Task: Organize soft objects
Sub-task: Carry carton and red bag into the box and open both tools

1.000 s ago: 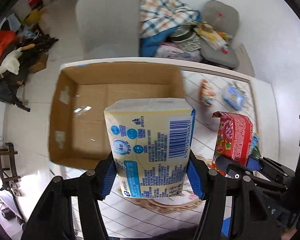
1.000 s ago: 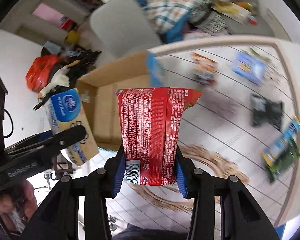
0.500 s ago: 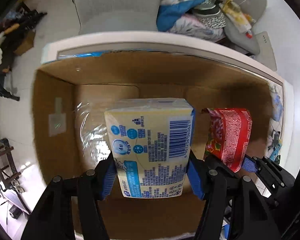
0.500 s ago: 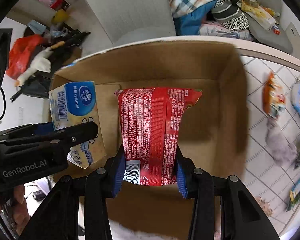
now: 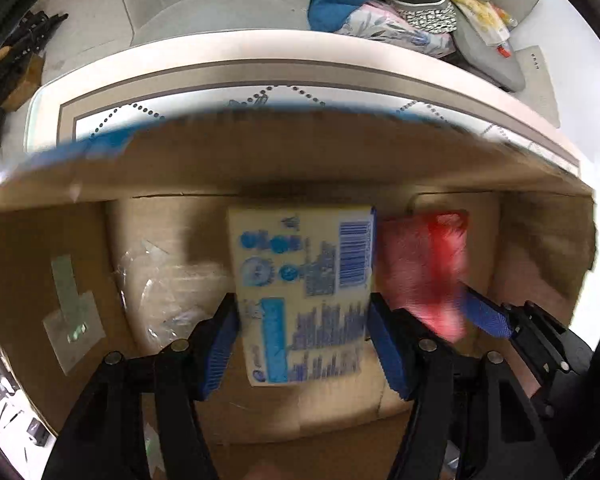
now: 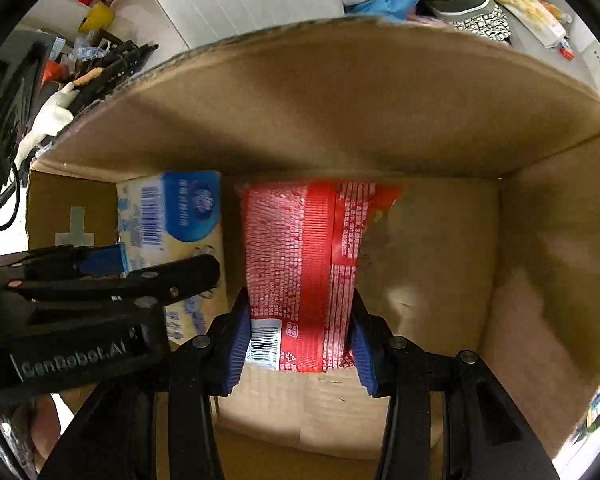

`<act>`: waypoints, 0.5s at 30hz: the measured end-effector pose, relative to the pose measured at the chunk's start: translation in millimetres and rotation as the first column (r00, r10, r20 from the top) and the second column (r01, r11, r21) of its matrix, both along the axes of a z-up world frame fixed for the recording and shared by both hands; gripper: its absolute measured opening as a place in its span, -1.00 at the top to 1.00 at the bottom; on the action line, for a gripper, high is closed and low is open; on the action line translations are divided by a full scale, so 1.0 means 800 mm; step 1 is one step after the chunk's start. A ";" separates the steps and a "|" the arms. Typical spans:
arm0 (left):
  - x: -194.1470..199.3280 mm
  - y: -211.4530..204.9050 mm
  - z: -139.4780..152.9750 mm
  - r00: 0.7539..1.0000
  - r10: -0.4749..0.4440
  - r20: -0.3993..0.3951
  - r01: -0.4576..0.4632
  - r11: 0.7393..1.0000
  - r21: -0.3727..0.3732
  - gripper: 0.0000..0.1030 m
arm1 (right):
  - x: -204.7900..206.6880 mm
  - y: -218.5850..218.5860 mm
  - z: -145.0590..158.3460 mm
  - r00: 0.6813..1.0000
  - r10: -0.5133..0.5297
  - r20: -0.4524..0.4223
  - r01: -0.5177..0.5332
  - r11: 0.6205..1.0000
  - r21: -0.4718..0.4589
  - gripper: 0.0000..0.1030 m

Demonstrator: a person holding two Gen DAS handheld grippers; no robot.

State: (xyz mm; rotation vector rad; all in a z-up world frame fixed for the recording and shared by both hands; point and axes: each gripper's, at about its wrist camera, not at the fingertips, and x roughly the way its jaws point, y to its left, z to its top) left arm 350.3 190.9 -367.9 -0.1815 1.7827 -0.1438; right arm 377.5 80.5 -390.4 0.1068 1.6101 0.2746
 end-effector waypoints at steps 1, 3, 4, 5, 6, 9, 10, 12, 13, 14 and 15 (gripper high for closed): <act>-0.002 0.000 0.005 1.000 0.010 0.000 -0.010 1.000 0.004 -0.20 | 0.000 0.001 0.002 1.000 0.003 0.005 -0.003 1.000 -0.006 -0.19; -0.004 0.003 0.014 1.000 0.014 0.013 -0.014 1.000 0.006 -0.39 | -0.003 0.000 0.010 1.000 -0.001 0.014 0.001 1.000 -0.015 -0.51; -0.008 0.005 0.023 0.999 0.014 0.029 -0.014 1.000 0.014 -0.47 | -0.005 0.001 0.015 1.000 0.001 0.019 0.000 1.000 -0.018 -0.55; -0.012 0.005 0.031 0.999 0.012 0.043 -0.013 1.000 0.023 -0.64 | -0.008 0.001 0.020 1.000 0.001 0.025 -0.001 1.000 -0.022 -0.55; -0.017 0.006 0.039 0.998 0.011 0.058 -0.012 1.000 0.025 -0.64 | -0.013 -0.001 0.027 0.999 0.002 0.032 0.000 0.999 -0.040 -0.55; -0.036 0.010 0.063 0.996 0.015 0.093 -0.019 0.999 0.046 -0.91 | -0.029 -0.004 0.049 0.999 0.008 0.046 -0.005 0.998 -0.056 -0.73; -0.044 0.010 0.072 0.994 0.013 0.107 -0.018 0.999 0.049 -0.97 | -0.037 -0.005 0.056 0.999 0.011 0.052 -0.007 0.997 -0.075 -0.86; -0.060 0.014 0.087 0.991 0.014 0.132 -0.022 0.998 0.063 -0.99 | -0.050 -0.006 0.072 0.998 0.014 0.069 -0.008 0.997 -0.078 -1.00; -0.070 0.017 0.095 0.988 0.023 0.150 -0.033 0.997 0.068 -0.99 | -0.056 -0.004 0.078 0.997 0.016 0.077 -0.009 0.996 -0.088 -1.00; -0.077 0.019 0.101 0.986 0.028 0.165 -0.041 0.996 0.077 -0.99 | -0.064 -0.005 0.085 0.996 0.016 0.086 -0.008 0.995 -0.095 -1.00; -0.084 0.023 0.106 0.983 0.042 0.179 -0.058 0.995 0.083 -0.99 | -0.075 -0.007 0.094 0.994 0.013 0.104 -0.002 0.995 -0.104 -1.00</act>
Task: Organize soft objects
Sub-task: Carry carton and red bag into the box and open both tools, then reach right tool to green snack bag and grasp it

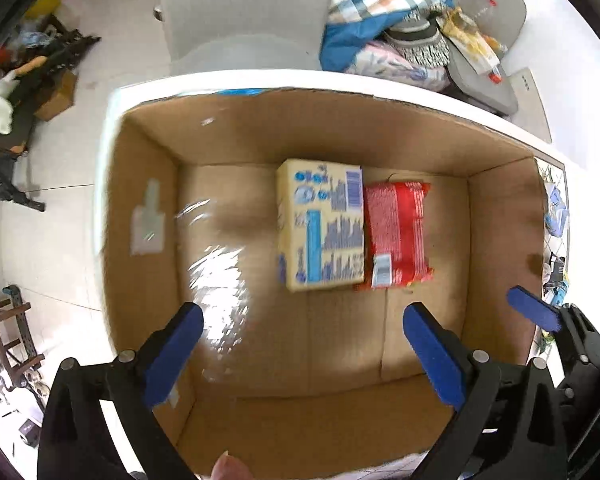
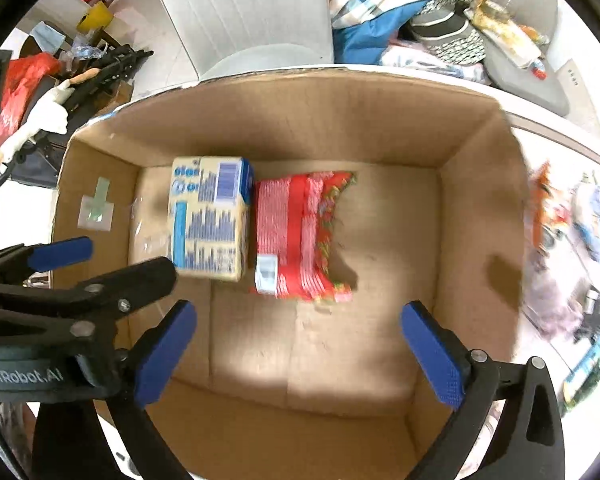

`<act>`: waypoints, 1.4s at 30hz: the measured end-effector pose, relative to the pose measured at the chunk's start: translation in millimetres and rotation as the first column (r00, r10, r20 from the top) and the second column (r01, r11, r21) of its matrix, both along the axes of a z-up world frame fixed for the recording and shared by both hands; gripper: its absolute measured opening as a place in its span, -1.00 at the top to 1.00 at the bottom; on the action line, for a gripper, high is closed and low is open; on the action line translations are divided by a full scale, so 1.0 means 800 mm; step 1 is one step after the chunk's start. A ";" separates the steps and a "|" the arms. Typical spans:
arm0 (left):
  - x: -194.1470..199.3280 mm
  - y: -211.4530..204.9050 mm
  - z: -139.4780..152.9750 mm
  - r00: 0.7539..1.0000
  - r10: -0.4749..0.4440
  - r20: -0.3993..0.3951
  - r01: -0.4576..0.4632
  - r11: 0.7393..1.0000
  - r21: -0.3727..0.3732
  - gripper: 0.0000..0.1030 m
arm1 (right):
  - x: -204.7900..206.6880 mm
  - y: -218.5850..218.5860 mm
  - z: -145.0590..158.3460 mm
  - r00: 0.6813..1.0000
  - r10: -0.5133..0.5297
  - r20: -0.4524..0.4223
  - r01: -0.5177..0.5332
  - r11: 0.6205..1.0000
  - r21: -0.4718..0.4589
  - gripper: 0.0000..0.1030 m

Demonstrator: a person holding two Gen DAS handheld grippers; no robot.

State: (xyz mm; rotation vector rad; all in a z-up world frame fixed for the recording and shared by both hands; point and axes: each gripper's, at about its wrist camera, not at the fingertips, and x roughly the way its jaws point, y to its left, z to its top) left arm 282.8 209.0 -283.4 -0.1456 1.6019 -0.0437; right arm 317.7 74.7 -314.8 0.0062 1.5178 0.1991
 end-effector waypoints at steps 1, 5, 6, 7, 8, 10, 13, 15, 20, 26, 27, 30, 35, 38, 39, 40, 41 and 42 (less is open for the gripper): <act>-0.010 0.006 0.006 0.999 0.029 0.016 -0.029 1.000 -0.008 -0.99 | -0.003 -0.002 0.006 1.000 -0.002 0.009 0.002 1.000 -0.007 -1.00; -0.048 0.014 0.028 0.995 0.076 0.063 -0.075 0.997 -0.003 -0.99 | -0.038 -0.010 0.030 0.999 -0.004 0.035 0.005 1.000 -0.026 -1.00; -0.056 0.013 0.033 0.994 0.074 0.078 -0.075 0.997 0.012 -0.99 | -0.047 -0.014 0.036 0.999 -0.001 0.044 0.003 0.999 -0.033 -1.00; -0.065 0.012 0.041 0.993 0.071 0.095 -0.074 0.997 0.028 -0.99 | -0.054 -0.017 0.041 0.999 -0.003 0.051 0.005 0.999 -0.038 -1.00; -0.074 0.010 0.048 0.992 0.067 0.111 -0.071 0.997 0.033 -0.99 | -0.063 -0.021 0.048 0.998 -0.007 0.060 0.010 0.999 -0.039 -1.00; -0.087 0.007 0.061 0.989 0.052 0.140 -0.059 0.997 0.044 -0.99 | -0.080 -0.025 0.060 0.997 -0.011 0.071 0.013 0.999 -0.035 -1.00; -0.107 0.000 0.083 0.983 0.023 0.182 -0.037 0.997 0.073 -0.99 | -0.103 -0.034 0.082 0.996 -0.021 0.092 0.024 0.999 -0.023 -1.00; -0.118 -0.005 0.095 0.980 0.015 0.200 -0.030 0.997 0.073 -0.99 | -0.119 -0.041 0.099 0.994 -0.027 0.110 0.028 1.000 -0.008 -1.00; -0.142 -0.017 0.130 0.969 0.007 0.246 -0.024 0.997 0.067 -0.99 | -0.152 -0.053 0.137 0.988 -0.027 0.155 0.024 0.999 0.021 -1.00; -0.150 -0.064 0.167 0.953 -0.036 0.300 0.010 0.996 0.086 -0.99 | -0.171 -0.098 0.164 0.983 -0.092 0.160 0.075 0.991 0.110 -1.00; -0.148 -0.077 0.172 0.949 -0.054 0.311 0.026 0.995 0.095 -0.99 | -0.172 -0.109 0.167 0.982 -0.106 0.158 0.088 0.989 0.120 -1.00; -0.142 -0.135 0.183 0.930 -0.141 0.339 0.100 0.986 0.137 -0.99 | -0.176 -0.164 0.175 0.972 -0.173 0.161 0.153 0.979 0.132 -1.00; -0.115 -0.260 0.172 0.901 -0.288 0.325 0.245 0.955 0.166 -0.99 | -0.184 -0.299 0.178 0.927 -0.343 0.153 0.328 0.938 0.114 -1.00; -0.095 -0.344 0.146 0.886 -0.364 0.288 0.323 0.929 0.180 -0.99 | -0.193 -0.397 0.161 0.872 -0.469 0.141 0.463 0.883 0.079 -1.00; -0.089 -0.370 0.135 0.882 -0.384 0.272 0.344 0.921 0.184 -0.99 | -0.197 -0.430 0.149 0.848 -0.514 0.129 0.509 0.858 0.067 -1.00; -0.082 -0.399 0.121 0.877 -0.408 0.255 0.370 0.910 0.185 -0.99 | -0.201 -0.465 0.133 0.823 -0.555 0.119 0.554 0.831 0.049 -1.00; -0.075 -0.425 0.107 0.873 -0.428 0.233 0.391 0.900 0.191 -0.99 | -0.204 -0.493 0.116 0.801 -0.590 0.103 0.591 0.806 0.026 -1.00; -0.071 -0.445 0.095 0.869 -0.445 0.215 0.409 0.892 0.194 -0.99 | -0.207 -0.529 0.090 0.771 -0.633 0.072 0.634 0.773 0.002 -1.00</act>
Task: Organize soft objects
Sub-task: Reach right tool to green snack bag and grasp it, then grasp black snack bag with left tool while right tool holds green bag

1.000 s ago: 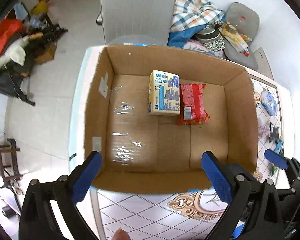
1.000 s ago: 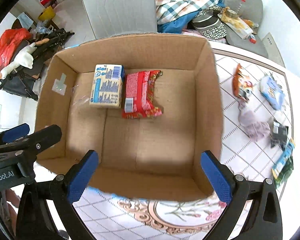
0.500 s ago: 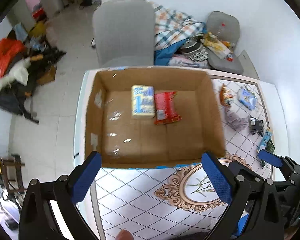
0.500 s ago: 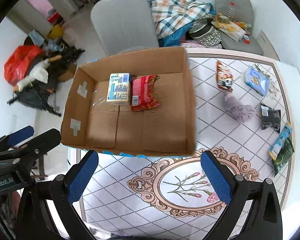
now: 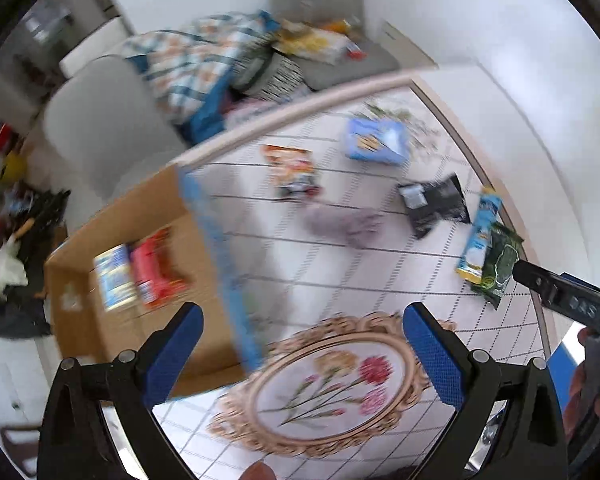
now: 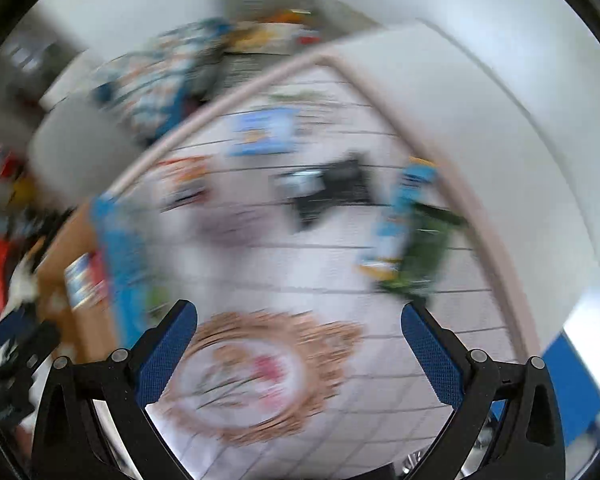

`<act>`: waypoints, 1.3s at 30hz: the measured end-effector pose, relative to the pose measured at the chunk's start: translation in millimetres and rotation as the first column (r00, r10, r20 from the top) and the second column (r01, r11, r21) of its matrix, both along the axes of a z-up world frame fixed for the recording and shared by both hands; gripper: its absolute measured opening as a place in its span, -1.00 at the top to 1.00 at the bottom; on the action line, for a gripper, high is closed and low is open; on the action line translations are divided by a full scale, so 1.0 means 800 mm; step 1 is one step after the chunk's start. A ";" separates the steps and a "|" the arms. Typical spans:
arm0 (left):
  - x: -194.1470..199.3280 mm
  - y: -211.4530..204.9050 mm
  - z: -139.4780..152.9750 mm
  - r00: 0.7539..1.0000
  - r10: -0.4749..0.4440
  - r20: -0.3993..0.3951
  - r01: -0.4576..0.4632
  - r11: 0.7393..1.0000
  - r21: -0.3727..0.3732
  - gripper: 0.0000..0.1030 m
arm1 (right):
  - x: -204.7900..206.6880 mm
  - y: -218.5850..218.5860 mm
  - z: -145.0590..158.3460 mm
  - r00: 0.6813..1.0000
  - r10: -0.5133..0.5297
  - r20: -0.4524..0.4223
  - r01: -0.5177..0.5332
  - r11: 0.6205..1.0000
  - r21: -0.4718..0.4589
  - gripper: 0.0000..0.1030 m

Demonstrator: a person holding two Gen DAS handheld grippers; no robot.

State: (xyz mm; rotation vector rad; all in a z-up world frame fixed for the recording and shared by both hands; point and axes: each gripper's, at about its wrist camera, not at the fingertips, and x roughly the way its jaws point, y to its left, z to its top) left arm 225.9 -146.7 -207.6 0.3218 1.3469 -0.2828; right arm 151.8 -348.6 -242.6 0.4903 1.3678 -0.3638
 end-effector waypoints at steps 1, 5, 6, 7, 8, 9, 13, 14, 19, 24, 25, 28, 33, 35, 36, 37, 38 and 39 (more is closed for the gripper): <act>0.007 -0.027 -0.017 0.999 -0.028 -0.018 0.028 1.000 0.011 -0.99 | -0.001 -0.024 -0.021 0.999 -0.035 -0.026 0.035 0.999 0.011 -1.00; 0.034 -0.112 -0.071 0.987 -0.156 -0.048 0.160 0.982 0.097 -0.99 | -0.005 -0.093 -0.105 0.984 -0.130 -0.121 0.144 0.984 0.109 -0.99; 0.040 -0.128 -0.082 0.980 -0.191 -0.057 0.197 0.974 0.113 -0.99 | -0.004 -0.102 -0.121 0.982 -0.137 -0.133 0.154 0.979 0.132 -0.99; 0.046 -0.149 -0.097 0.968 -0.238 -0.077 0.246 0.961 0.129 -0.99 | -0.004 -0.110 -0.138 0.978 -0.147 -0.147 0.170 0.973 0.156 -0.98; 0.051 -0.169 -0.110 0.954 -0.286 -0.090 0.297 0.943 0.147 -0.99 | -0.005 -0.113 -0.148 0.975 -0.153 -0.162 0.180 0.970 0.165 -0.96; 0.056 -0.186 -0.121 0.939 -0.330 -0.101 0.343 0.924 0.168 -0.99 | -0.004 -0.118 -0.163 0.972 -0.156 -0.177 0.188 0.966 0.180 -0.94; 0.071 -0.246 -0.173 0.868 -0.467 -0.168 0.495 0.841 0.218 -0.99 | -0.009 -0.130 -0.200 0.962 -0.162 -0.220 0.213 0.949 0.234 -0.57; 0.072 -0.256 -0.185 0.852 -0.488 -0.189 0.522 0.823 0.224 -0.99 | -0.011 -0.132 -0.204 0.961 -0.165 -0.222 0.218 0.946 0.241 -0.33; 0.070 -0.295 -0.238 0.763 -0.588 -0.268 0.644 0.722 0.251 -0.99 | -0.020 -0.146 -0.211 0.960 -0.167 -0.224 0.222 0.943 0.247 -0.12; 0.068 -0.309 -0.268 0.729 -0.595 -0.338 0.675 0.706 0.214 -0.44 | -0.019 -0.155 -0.215 0.963 -0.132 -0.235 0.194 0.945 0.262 -0.13; 0.072 -0.309 -0.269 0.744 -0.570 -0.349 0.652 0.733 0.194 -0.38 | -0.020 -0.158 -0.216 0.963 -0.133 -0.234 0.195 0.944 0.267 -0.13; 0.092 -0.293 -0.264 0.822 -0.429 -0.374 0.512 0.844 0.157 -0.24 | -0.019 -0.173 -0.219 0.964 -0.137 -0.228 0.199 0.941 0.275 -0.13; 0.101 -0.256 -0.266 0.873 -0.196 -0.446 0.275 0.954 0.121 -0.22 | -0.016 -0.173 -0.215 0.967 -0.140 -0.214 0.191 0.952 0.241 0.08; 0.094 -0.254 -0.269 0.870 -0.211 -0.446 0.289 0.951 0.113 -0.26 | -0.017 -0.175 -0.214 0.966 -0.145 -0.215 0.197 0.950 0.242 0.08; 0.091 -0.254 -0.270 0.871 -0.216 -0.441 0.294 0.949 0.115 -0.29 | -0.016 -0.176 -0.216 0.964 -0.151 -0.218 0.204 0.947 0.248 0.07; 0.089 -0.253 -0.271 0.869 -0.222 -0.442 0.297 0.949 0.108 -0.31 | -0.013 -0.176 -0.217 0.963 -0.162 -0.216 0.215 0.943 0.253 0.06; 0.085 -0.252 -0.273 0.867 -0.224 -0.445 0.295 0.950 0.096 -0.33 | -0.012 -0.178 -0.218 0.962 -0.168 -0.214 0.221 0.942 0.254 0.01; 0.078 -0.248 -0.274 0.865 -0.228 -0.447 0.294 0.952 0.083 -0.34 | -0.012 -0.179 -0.219 0.961 -0.172 -0.214 0.226 0.939 0.259 -0.02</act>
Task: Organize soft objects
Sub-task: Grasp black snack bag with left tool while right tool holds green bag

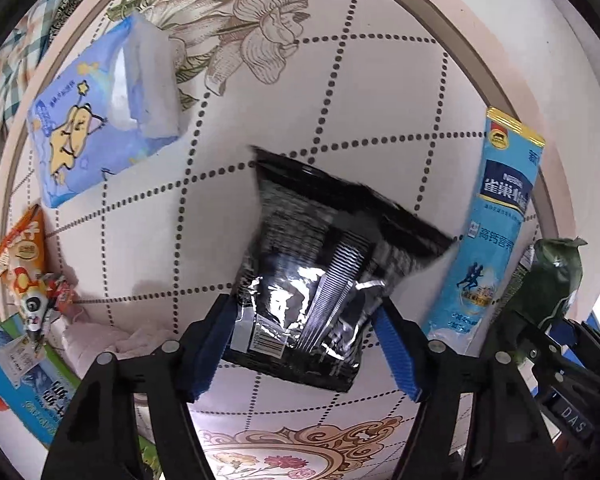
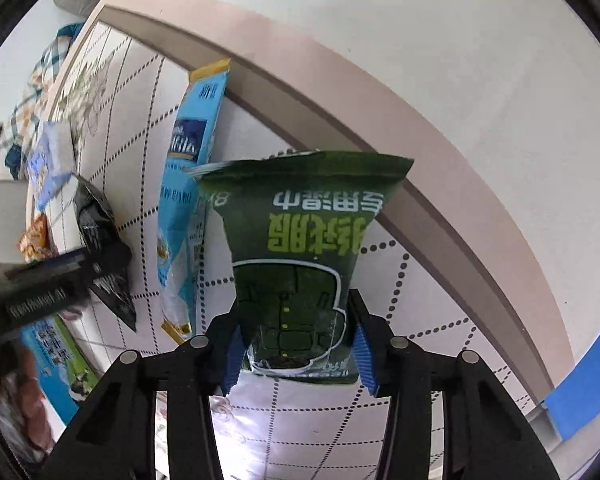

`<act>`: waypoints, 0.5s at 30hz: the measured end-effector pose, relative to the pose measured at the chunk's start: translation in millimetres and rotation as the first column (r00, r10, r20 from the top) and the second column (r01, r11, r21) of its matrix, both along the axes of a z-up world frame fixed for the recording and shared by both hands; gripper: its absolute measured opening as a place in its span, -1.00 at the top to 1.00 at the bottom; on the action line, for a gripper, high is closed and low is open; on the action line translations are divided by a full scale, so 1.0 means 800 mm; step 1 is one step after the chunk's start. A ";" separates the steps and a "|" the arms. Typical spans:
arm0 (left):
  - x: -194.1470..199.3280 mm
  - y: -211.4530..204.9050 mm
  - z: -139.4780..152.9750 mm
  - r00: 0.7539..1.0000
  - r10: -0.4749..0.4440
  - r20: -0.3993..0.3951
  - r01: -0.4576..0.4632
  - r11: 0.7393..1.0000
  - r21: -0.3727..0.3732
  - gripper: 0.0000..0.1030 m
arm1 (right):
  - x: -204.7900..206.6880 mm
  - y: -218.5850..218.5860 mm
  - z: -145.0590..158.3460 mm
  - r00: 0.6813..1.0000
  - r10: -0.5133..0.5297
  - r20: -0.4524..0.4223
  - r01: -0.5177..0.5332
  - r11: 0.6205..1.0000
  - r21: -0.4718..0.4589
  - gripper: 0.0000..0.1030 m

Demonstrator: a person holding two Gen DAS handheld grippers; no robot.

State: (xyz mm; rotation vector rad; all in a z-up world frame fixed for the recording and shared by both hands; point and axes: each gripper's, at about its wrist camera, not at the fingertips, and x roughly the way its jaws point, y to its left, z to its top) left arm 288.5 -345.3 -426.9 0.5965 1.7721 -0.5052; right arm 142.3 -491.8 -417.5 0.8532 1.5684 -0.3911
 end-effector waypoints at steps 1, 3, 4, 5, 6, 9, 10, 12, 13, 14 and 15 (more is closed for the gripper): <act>-0.004 0.002 0.000 1.000 0.001 -0.003 -0.001 1.000 -0.011 -0.34 | 0.000 -0.002 0.000 1.000 -0.005 0.000 0.005 1.000 0.003 -0.06; -0.008 0.006 0.001 1.000 -0.001 -0.006 0.001 0.999 -0.032 -0.30 | -0.002 -0.008 0.000 1.000 -0.016 0.003 0.016 1.000 0.003 -0.07; -0.013 0.013 0.002 1.000 0.004 0.001 -0.004 0.999 -0.038 -0.24 | -0.002 -0.008 0.001 1.000 -0.017 0.003 0.017 1.000 0.002 -0.06; -0.017 0.019 0.004 1.000 0.013 0.015 -0.012 0.999 -0.040 -0.14 | -0.002 -0.008 0.001 1.000 -0.018 0.004 0.018 1.000 -0.002 -0.05; -0.024 0.024 0.006 1.000 0.018 0.023 -0.017 0.999 -0.042 -0.04 | -0.003 -0.006 0.003 1.000 -0.019 0.006 0.019 1.000 -0.012 -0.03; -0.033 0.031 0.017 0.998 0.042 0.046 -0.039 0.997 -0.062 0.11 | -0.006 0.000 0.012 1.000 -0.003 0.009 0.004 0.999 -0.045 0.19; -0.036 0.034 0.021 0.997 0.048 0.055 -0.044 0.997 -0.069 0.12 | -0.006 0.003 0.016 1.000 0.004 0.010 -0.003 0.998 -0.057 0.22; -0.040 0.041 0.032 0.996 0.058 0.071 -0.052 0.995 -0.081 0.18 | -0.007 0.010 0.022 1.000 0.011 0.014 -0.010 0.998 -0.067 0.24; -0.041 0.045 0.035 0.996 0.060 0.070 -0.054 0.995 -0.089 0.26 | -0.008 0.013 0.026 1.000 0.012 0.018 -0.011 0.998 -0.066 0.24; -0.046 0.048 0.037 0.996 0.065 0.056 -0.060 0.994 -0.094 0.70 | -0.008 0.014 0.028 1.000 0.017 0.020 -0.015 0.997 -0.069 0.25; -0.038 0.051 0.039 0.997 0.060 0.050 -0.055 0.995 -0.088 0.68 | -0.009 0.017 0.033 0.999 0.025 0.022 -0.023 0.997 -0.078 0.25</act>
